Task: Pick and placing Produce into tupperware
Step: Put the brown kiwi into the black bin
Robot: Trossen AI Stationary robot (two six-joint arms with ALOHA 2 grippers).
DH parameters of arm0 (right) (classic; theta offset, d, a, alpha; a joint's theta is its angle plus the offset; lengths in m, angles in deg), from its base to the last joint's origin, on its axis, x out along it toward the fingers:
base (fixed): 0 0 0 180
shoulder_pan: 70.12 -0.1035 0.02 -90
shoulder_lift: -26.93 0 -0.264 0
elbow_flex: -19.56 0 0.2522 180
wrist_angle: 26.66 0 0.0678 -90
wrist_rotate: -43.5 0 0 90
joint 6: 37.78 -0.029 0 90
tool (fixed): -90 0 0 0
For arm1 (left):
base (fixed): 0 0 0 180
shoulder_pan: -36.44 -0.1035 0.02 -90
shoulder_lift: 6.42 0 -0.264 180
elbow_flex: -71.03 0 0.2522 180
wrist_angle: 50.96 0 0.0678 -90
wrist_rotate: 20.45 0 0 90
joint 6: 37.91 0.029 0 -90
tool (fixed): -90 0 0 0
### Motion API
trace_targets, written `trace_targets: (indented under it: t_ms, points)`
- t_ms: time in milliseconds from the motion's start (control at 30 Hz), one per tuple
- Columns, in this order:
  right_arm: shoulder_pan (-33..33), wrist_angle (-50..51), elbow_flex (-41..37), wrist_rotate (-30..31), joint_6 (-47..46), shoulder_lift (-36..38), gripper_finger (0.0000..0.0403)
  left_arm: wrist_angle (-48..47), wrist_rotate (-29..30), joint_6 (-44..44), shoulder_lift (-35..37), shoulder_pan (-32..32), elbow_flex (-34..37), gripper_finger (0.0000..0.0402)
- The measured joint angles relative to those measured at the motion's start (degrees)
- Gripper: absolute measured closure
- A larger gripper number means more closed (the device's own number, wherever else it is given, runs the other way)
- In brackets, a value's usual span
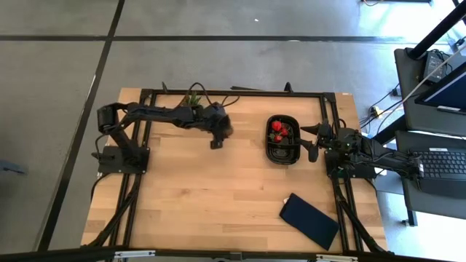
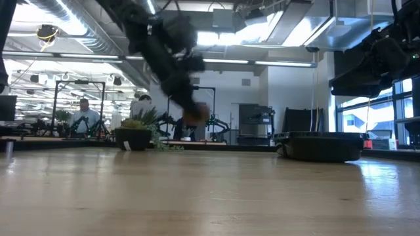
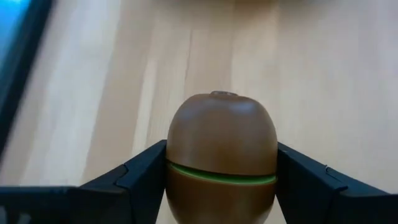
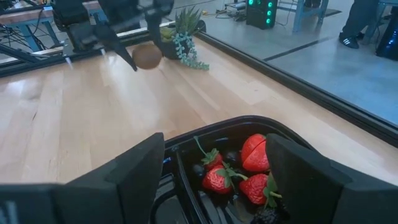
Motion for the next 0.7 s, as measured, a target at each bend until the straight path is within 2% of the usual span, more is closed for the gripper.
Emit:
trace_targets:
  t_ms: [133,300,467,700]
  points:
    - [0.0,0.0,0.0,0.0,0.8,0.0,0.0121,4.6,-1.9,-1.2,0.0,3.1,-3.7,0.0154]
    - [0.0,-0.4,0.0,0.0,1.2,0.0,0.0121,15.6,-6.3,-1.0,0.0,6.4,-6.4,0.0154]
    - [0.0,-0.4,0.0,0.0,1.2,0.0,0.0121,24.9,-6.9,-1.0,-1.0,8.3,-8.0,0.0154]
    - [0.0,-0.6,0.0,0.5,1.2,0.0,0.0121,25.3,-7.5,-1.3,-10.0,10.1,-17.2,0.0154]
